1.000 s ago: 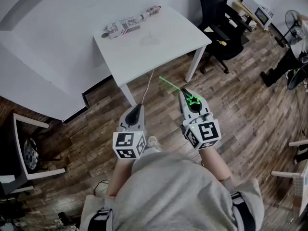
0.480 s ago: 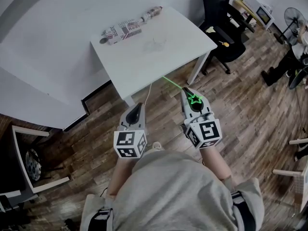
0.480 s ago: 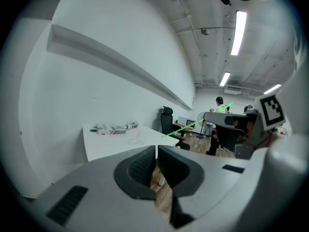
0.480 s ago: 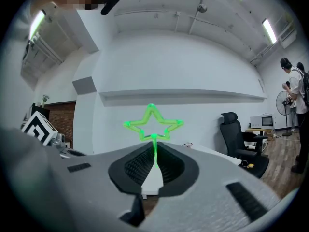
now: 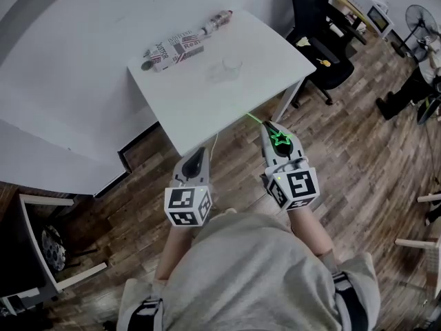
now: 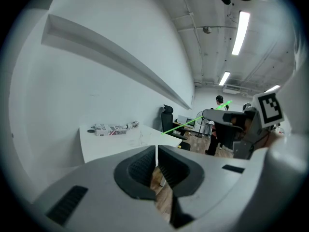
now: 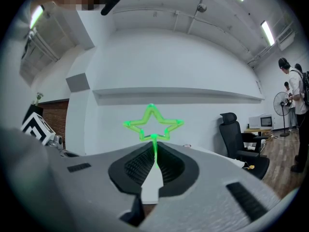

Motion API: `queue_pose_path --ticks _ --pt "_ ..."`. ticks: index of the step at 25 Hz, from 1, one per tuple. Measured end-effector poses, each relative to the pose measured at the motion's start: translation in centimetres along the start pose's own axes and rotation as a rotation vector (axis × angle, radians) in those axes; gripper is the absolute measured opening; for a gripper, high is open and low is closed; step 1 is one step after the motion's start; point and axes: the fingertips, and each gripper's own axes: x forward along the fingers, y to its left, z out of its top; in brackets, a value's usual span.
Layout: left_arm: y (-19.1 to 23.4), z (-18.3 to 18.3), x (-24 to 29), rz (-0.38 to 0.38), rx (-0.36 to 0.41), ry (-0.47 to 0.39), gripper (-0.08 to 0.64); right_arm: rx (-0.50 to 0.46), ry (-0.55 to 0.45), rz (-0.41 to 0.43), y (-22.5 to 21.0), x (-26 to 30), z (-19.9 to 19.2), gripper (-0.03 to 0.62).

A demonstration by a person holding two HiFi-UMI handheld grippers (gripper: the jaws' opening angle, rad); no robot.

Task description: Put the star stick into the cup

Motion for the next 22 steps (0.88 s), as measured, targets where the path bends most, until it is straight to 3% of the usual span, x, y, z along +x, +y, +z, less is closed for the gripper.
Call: queue_pose_path --ticks 13,22 --pt "1.6 0.2 4.8 0.000 -0.025 0.016 0.015 -0.006 0.023 -0.037 -3.7 3.8 -0.9 0.015" --pt "3.1 2.7 12.4 0.007 0.008 0.019 0.015 -0.002 0.020 -0.035 -9.1 10.9 -1.3 0.015"
